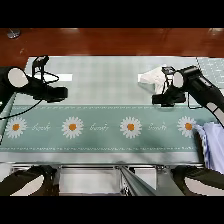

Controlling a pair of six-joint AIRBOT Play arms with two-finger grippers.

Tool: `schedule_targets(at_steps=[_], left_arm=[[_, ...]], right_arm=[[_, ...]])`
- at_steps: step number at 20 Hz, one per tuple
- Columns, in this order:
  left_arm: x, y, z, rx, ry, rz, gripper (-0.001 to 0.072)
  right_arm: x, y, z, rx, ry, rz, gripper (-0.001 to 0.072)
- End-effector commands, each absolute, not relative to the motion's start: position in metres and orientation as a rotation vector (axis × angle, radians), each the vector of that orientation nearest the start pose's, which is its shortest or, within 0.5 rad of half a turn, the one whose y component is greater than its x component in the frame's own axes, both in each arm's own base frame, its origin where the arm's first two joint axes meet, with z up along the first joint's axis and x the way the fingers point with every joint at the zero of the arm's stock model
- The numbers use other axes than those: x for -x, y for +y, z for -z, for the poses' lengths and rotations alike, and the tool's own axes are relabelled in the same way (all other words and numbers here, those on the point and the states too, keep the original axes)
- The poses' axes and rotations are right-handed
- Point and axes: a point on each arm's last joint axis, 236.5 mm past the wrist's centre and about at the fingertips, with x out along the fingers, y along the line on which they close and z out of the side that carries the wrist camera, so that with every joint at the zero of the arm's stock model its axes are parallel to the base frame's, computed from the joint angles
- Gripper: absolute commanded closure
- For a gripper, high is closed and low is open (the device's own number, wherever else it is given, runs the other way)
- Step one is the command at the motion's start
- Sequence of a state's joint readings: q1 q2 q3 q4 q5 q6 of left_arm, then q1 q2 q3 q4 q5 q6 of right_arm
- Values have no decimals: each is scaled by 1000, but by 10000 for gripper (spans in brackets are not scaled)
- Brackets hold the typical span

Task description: Fold the shirts.

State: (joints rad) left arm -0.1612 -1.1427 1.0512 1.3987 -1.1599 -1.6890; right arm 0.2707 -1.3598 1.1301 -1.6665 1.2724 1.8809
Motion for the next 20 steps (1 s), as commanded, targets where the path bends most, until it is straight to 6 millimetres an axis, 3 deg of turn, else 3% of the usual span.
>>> schedule_targets(at_steps=[1, 10, 12, 15, 17, 20], left_arm=[[-342, -93, -22, 159, 1273, 158, 686], [-342, -93, -22, 157, 1273, 159, 686], [-342, -93, -22, 66, 1262, 225, 686], [-342, -93, -22, 64, 1262, 228, 685], [-344, -95, -23, 75, 1252, 225, 686], [-373, -99, -35, 92, 1119, 223, 686]], right_arm=[[-339, 72, 35, 43, 1478, 64, 671], [-339, 72, 35, 43, 1478, 64, 671], [-342, 73, 35, 41, 1469, 61, 671], [-376, 84, 29, 10, 1322, 20, 671], [-387, 87, 26, 0, 1274, 6, 671], [-396, 90, 23, -7, 1235, -4, 671]])
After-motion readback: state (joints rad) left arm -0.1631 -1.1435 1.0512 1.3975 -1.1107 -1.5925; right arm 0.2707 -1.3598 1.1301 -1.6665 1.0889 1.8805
